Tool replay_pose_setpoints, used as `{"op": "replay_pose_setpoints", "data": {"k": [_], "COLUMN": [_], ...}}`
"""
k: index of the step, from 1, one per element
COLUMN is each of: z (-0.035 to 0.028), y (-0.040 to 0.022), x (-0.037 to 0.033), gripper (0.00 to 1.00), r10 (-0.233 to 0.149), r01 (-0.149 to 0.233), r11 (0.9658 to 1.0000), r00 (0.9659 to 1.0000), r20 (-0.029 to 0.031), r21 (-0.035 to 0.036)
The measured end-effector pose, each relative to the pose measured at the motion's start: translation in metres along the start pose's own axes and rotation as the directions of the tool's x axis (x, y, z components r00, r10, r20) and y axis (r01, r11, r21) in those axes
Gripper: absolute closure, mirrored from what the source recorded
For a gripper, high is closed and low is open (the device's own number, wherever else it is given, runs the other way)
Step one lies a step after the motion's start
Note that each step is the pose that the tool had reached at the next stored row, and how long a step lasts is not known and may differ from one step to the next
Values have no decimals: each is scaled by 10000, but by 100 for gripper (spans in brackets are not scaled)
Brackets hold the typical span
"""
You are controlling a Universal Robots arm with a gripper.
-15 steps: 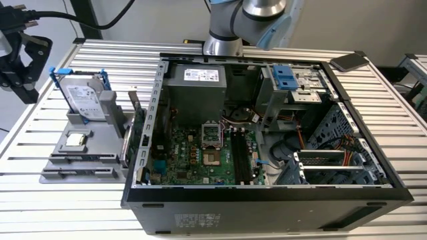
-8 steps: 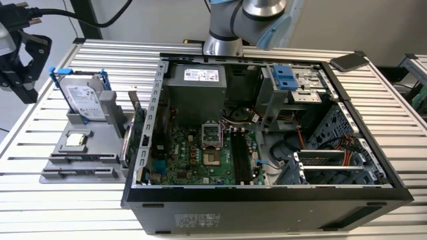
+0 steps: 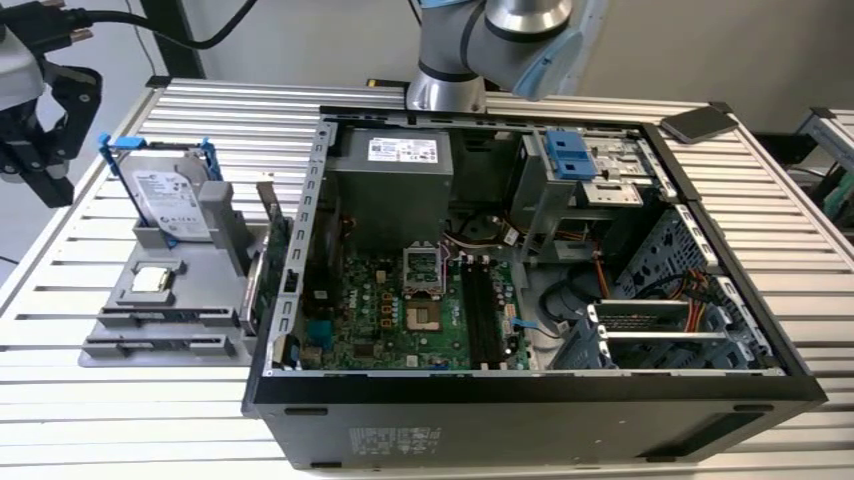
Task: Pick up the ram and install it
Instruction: 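Pick up the ram and move it above insertion slot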
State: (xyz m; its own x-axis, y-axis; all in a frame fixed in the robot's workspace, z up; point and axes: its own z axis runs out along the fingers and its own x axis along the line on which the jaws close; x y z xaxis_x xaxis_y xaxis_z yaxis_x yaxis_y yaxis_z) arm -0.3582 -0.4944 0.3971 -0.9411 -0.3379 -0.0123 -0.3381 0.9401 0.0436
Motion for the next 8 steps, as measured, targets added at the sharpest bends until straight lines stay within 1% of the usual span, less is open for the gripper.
{"op": "replay_pose_setpoints", "data": {"k": [2, 4, 8], "z": [0, -1, -2], "y": [0, 1, 4], "x": [1, 2, 3], "gripper": [100, 100, 100], "r10": [-256, -534, -1095], "r01": [256, 534, 1095], "r11": [9997, 9986, 9940], "r00": [9997, 9986, 9940], "r20": [-12, -28, -67], "r21": [2, 6, 31]}}
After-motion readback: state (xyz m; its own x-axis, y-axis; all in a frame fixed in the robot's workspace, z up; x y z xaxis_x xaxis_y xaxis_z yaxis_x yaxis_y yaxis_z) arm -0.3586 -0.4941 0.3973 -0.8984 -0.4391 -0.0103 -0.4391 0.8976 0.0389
